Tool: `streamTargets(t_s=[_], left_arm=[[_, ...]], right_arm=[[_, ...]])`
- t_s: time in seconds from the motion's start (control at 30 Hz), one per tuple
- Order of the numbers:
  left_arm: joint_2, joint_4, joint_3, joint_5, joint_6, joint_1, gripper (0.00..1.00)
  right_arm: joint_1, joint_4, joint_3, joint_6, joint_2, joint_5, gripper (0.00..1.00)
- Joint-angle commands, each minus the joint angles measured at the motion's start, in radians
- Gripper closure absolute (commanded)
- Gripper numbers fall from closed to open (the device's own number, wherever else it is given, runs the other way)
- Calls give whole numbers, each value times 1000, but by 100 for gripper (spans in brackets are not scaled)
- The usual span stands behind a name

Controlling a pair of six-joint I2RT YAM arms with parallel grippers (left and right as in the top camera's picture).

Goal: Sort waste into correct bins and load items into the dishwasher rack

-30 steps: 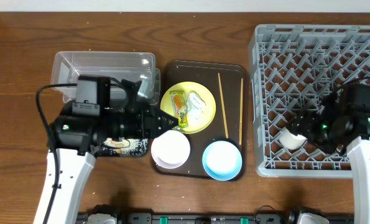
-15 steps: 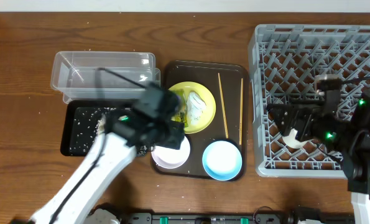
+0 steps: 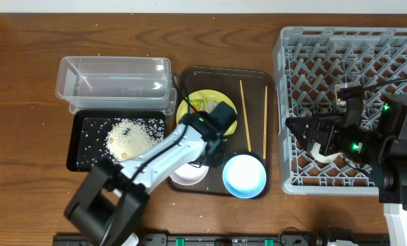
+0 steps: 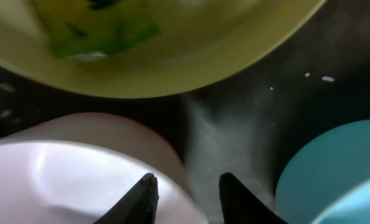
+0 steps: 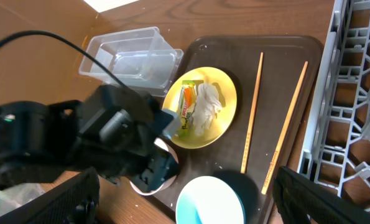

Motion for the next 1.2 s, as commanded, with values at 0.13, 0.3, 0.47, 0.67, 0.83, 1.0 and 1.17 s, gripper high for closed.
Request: streamTargets(t_s=[0.13, 0.3, 0.47, 0.67, 0.83, 1.0, 1.17], left_arm=[[26, 5, 8, -25, -31, -16, 94], [-21, -8, 10, -23, -31, -16, 94], [-174, -25, 13, -23, -31, -8, 94], [-409, -72, 13, 133, 47, 158, 94], [-499, -145, 11, 452, 220, 487, 94], [-457, -240, -13, 882, 478, 826, 94], [-354, -278, -87, 1117, 682, 1026, 94]], right_arm=[[7, -2, 10, -10, 1, -5, 12], [7, -2, 10, -10, 1, -5, 12], [7, -2, 10, -10, 1, -5, 12], [7, -1, 10, -10, 1, -5, 12], [7, -2, 10, -10, 1, 11, 12], [7, -2, 10, -10, 1, 11, 12], [7, -2, 10, -2, 1, 10, 12]])
